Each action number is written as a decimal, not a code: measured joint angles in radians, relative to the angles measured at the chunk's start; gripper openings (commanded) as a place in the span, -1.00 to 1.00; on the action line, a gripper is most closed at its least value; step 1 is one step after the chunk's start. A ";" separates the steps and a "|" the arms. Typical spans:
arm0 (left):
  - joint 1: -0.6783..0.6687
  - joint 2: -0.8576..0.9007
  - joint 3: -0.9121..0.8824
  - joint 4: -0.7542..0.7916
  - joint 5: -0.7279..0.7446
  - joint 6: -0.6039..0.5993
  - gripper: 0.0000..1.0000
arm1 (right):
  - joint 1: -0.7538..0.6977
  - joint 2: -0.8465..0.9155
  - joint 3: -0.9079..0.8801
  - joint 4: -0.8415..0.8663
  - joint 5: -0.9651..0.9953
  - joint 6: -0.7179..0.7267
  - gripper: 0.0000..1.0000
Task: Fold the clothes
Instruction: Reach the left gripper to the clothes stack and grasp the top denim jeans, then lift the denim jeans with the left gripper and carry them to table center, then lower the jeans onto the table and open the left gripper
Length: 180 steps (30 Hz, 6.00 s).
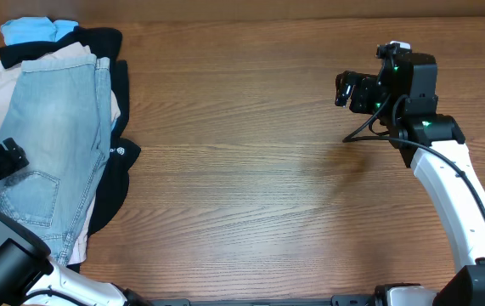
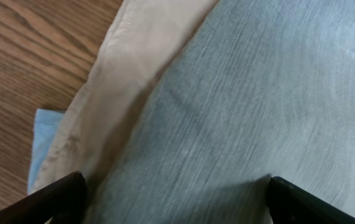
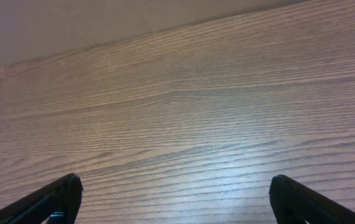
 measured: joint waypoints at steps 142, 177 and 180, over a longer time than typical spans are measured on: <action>-1.347 0.610 1.358 -0.814 0.010 -0.120 0.90 | -0.134 -0.037 0.000 -0.122 -0.105 0.052 0.80; -1.043 0.610 1.382 -0.835 -0.029 -0.241 1.00 | 0.016 0.359 0.076 -0.289 0.269 0.173 0.72; -1.043 0.610 1.352 -0.811 -0.029 -0.241 1.00 | 0.046 0.359 0.183 -0.337 0.243 0.119 0.74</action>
